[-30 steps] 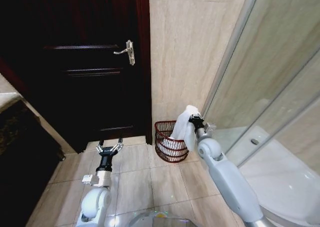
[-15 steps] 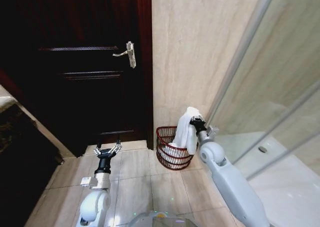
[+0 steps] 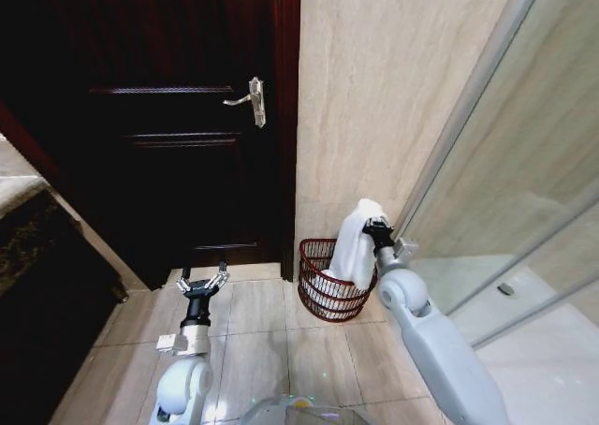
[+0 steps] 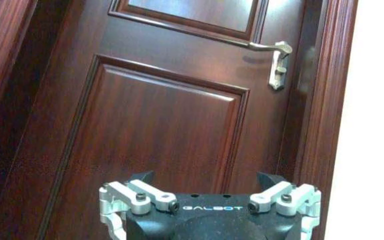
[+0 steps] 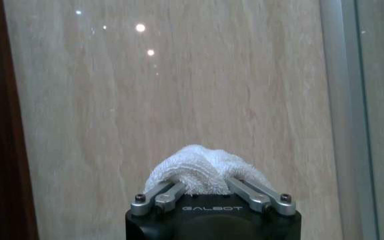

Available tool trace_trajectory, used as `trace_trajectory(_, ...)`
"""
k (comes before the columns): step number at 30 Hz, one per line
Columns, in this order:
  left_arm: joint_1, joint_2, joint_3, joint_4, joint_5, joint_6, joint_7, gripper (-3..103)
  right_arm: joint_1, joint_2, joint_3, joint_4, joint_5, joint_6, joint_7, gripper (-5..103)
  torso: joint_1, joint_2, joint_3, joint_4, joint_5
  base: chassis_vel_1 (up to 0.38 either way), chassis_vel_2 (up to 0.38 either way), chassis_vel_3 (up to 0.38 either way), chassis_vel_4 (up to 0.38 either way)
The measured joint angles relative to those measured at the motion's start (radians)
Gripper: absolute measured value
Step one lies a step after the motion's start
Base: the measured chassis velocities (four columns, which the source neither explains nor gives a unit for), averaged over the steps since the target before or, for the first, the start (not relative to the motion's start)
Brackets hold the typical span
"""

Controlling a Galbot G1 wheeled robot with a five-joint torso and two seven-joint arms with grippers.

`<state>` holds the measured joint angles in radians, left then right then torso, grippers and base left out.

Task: Discard the used towel into the hamper.

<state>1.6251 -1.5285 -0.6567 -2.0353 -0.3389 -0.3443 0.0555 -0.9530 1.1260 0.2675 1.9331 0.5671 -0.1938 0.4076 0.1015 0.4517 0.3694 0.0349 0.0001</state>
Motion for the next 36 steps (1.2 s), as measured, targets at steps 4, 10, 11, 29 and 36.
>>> trace_trajectory(4,0.001,0.003,0.0,-0.001,0.0,0.0,0.0,100,0.055,-0.012,-0.016,-0.037,0.028,-0.005,0.002,8,0.0,0.0,0.0,0.0002,-0.0003,0.0,0.0,0.0,0.0)
trace_trajectory(10,0.004,0.003,0.003,-0.006,0.0,-0.003,0.001,100,0.051,0.017,-0.025,-0.129,0.02,0.035,-0.025,8,0.0,0.0,0.0,-0.0001,-0.0003,0.0,0.0,0.0,0.0)
trace_trajectory(11,0.004,0.003,0.003,-0.006,0.0,-0.003,0.001,100,0.051,0.017,-0.025,-0.129,0.02,0.035,-0.025,8,0.0,0.0,0.0,-0.0001,-0.0003,0.0,0.0,0.0,0.0)
trace_trajectory(29,0.007,0.006,-0.022,-0.037,0.002,-0.01,0.013,100,-0.088,-0.041,-0.097,-0.04,0.287,-0.068,0.124,8,0.0,0.0,0.0,-0.0002,0.0,0.0,0.0,0.0,0.0)
trace_trajectory(36,0.022,-0.008,-0.078,-0.035,-0.033,-0.03,0.058,100,0.003,-0.106,-0.133,-0.018,0.615,-0.28,0.324,8,0.0,0.001,0.0,0.0,0.0,0.0,0.0,0.0,0.0)
